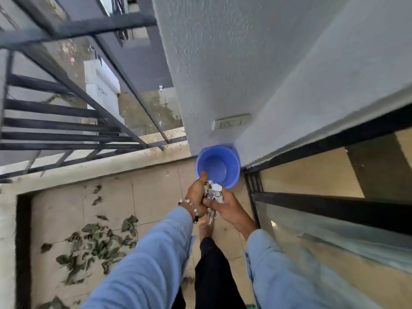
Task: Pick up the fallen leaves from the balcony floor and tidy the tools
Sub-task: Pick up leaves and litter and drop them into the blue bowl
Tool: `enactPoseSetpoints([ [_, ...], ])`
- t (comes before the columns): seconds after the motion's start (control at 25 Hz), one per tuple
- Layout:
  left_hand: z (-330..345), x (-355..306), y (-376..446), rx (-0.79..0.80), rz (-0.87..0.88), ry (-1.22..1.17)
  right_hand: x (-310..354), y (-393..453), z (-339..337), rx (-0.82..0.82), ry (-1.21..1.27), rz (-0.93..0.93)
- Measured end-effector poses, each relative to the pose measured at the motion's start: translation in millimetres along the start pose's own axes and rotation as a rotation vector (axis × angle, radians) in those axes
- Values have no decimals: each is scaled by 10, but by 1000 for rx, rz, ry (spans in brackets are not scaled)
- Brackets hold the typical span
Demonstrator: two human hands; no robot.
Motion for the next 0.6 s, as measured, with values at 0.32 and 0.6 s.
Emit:
enactPoseSetpoints([
  [0.32, -6, -392, 1466, -161, 89, 268, -709, 1797, -1019, -432, 95, 141],
  [0.6, -447, -108, 2511, -226, 74, 368, -1311, 2379, -1200, -568, 525, 329],
])
Point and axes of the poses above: each hand's wrist, its own y-axis towards the middle knuckle, its own z-axis out of the palm, x = y × z, the point moved 6 cm from there along y, towards the middle knuckle, and after that the axes turned 7 degrees about y, right-handed, at the moved point
